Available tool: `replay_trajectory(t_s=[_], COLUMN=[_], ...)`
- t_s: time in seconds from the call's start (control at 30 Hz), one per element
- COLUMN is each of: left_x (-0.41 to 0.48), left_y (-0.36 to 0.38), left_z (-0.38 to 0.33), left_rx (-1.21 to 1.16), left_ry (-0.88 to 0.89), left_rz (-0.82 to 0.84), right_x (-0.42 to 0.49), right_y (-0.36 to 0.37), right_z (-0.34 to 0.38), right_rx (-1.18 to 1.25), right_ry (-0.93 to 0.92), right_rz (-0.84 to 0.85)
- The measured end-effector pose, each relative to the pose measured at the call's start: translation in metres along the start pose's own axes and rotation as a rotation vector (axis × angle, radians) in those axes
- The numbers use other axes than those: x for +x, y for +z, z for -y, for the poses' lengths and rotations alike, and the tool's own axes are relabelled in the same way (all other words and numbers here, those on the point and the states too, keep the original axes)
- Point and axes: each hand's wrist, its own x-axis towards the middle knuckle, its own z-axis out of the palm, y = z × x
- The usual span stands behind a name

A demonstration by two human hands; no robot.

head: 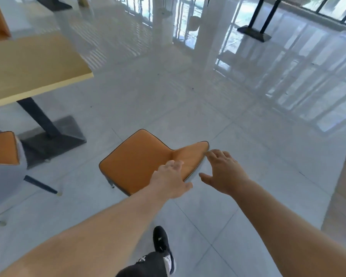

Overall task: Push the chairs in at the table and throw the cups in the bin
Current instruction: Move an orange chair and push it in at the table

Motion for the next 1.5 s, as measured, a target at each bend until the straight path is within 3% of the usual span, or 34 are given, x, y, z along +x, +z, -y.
replay_trajectory(t_s=[0.1,0.27,0.37,0.57,0.73,1.0,1.27,1.5], left_x=[0.05,0.087,0.094,0.095,0.091,0.076,0.068,0.064], left_y=[0.016,0.048,0.055,0.046,0.049,0.077,0.048,-0.005], left_z=[-0.002,-0.003,-0.009,-0.021,-0.037,-0.082,-0.001,0.111], left_rx=[-0.092,-0.35,-0.384,-0.37,-0.448,-0.307,-0.324,-0.28], left_ry=[-0.051,-0.163,-0.169,-0.275,-0.556,-0.974,-0.901,-0.827], left_rz=[0.06,0.16,0.128,0.226,0.217,-0.113,-0.199,-0.244], right_x=[0.047,0.096,0.123,0.169,0.186,0.194,0.228,0.27], right_y=[0.023,0.051,0.052,0.049,0.053,0.059,0.064,0.068], right_z=[-0.009,-0.04,-0.061,-0.072,-0.082,-0.091,-0.02,0.086], right_rx=[-0.01,-0.179,-0.239,-0.331,-0.368,-0.334,-0.367,-0.374], right_ry=[-0.08,-0.213,-0.296,-0.449,-0.606,-0.769,-0.874,-0.824], right_rz=[0.087,0.415,0.467,0.575,0.577,0.505,0.463,0.454])
